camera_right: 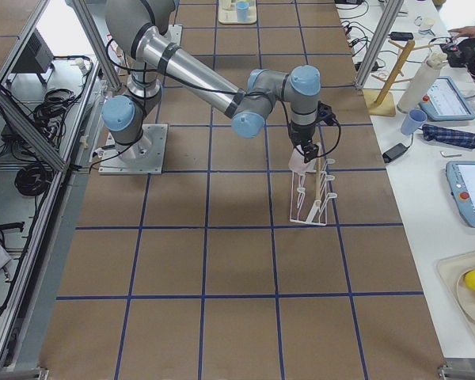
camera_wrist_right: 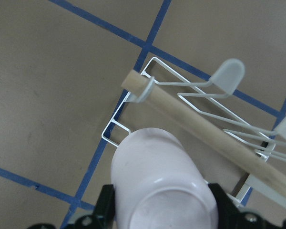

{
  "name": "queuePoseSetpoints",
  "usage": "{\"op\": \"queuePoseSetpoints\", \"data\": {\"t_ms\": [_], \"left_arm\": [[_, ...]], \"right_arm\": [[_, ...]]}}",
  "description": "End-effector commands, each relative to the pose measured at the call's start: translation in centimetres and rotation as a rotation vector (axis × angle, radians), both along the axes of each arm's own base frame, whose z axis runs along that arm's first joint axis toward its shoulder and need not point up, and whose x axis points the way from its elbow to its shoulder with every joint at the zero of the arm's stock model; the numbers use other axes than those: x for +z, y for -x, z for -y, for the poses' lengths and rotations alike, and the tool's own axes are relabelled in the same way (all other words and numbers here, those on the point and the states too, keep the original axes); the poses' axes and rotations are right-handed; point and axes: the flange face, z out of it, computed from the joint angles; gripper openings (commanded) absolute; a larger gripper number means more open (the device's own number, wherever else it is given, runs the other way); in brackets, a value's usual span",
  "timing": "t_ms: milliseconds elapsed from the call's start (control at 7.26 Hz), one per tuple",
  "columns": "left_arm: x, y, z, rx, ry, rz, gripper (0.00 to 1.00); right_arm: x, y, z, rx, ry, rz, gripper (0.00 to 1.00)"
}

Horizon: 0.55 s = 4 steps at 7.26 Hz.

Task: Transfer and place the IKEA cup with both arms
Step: 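Close the right gripper on the pink cup and lift it off the rack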

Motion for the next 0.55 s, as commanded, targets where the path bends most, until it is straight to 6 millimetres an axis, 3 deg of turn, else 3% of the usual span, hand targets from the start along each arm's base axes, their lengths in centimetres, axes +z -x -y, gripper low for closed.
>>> {"op": "queuePoseSetpoints", "data": {"t_ms": [0,413], "left_arm": [[-0.2,-0.1,0.0,0.000,-0.005,0.000,1.00],[0.0,-0.7,0.2,0.023,0.001,-0.100,1.00]], "right_arm": [[3.6,0.0,0.1,0.018,0.052,-0.030,0.04],[9.0,-1.3,-3.0,0.044,0.058,-0.047,0.04]]}}
